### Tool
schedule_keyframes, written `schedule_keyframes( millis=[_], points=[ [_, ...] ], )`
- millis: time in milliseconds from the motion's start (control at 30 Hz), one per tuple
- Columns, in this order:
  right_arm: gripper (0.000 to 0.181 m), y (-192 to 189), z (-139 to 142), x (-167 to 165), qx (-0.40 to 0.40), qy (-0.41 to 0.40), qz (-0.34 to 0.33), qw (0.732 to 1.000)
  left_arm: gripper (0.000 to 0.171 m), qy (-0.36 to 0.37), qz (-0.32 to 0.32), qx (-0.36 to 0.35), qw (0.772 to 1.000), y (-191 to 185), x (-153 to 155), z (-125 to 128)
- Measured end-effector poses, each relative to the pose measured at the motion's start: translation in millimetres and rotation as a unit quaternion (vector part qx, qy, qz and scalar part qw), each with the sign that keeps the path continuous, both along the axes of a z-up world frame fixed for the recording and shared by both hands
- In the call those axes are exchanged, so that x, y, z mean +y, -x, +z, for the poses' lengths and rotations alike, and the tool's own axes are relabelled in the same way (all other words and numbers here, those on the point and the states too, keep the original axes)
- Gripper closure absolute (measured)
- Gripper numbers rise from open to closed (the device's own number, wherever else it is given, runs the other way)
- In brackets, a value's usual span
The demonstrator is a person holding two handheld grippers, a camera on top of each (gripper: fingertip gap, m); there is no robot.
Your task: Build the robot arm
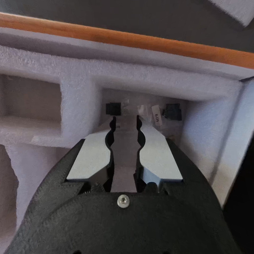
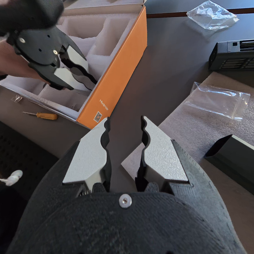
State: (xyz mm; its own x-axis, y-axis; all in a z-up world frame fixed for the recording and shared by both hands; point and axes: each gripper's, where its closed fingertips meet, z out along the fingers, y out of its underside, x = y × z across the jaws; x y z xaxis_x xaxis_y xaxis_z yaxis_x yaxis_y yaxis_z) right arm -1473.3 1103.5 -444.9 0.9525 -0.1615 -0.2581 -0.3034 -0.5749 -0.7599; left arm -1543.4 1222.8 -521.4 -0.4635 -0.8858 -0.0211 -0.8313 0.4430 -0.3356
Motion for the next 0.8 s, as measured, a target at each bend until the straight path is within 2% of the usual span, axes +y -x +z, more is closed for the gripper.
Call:
schedule_keyframes(
  millis=[33,100,133,167,300,433,567,700,800],
  points=[
    [0.136,0,0,-1,-0.002,0.002,0.0,1.0,0.145,-0.028,-0.006,0.002,1.0,0,3,-5],
    [0.136,-1,-1,-5,-0.009,0.009,-0.001,1.0,0.151,-0.039,-0.013,-0.004,0.999,0,1,-5],
    [0.136,-2,0,-9,-0.013,0.012,-0.005,1.0,0.157,-0.03,-0.014,-0.002,0.999,1,-2,-5],
    [0.136,-4,0,-14,-0.015,0.015,-0.01,1.0,0.171,-0.018,-0.011,0.001,1.0,3,-5,-4],
    [0.136,-19,-5,-41,-0.019,0.039,-0.034,0.998,0.171,0.008,0.018,0.004,1.0,12,1,0],
    [0.136,-42,-15,-71,-0.048,0.075,-0.053,0.995,0.171,0.057,0.048,-0.023,0.997,16,-2,16],
    [0.136,-71,-30,-103,-0.101,0.127,-0.067,0.984,0.142,0.11,0.078,-0.034,0.99,16,-12,28],
    [0.136,-93,-25,-117,-0.098,0.114,-0.099,0.984,0.145,0.144,0.095,-0.061,0.983,8,-16,46],
    [0.134,-109,-36,-138,-0.119,0.148,-0.098,0.977,0.146,0.146,0.099,-0.094,0.98,-6,-13,62]
  ],
)
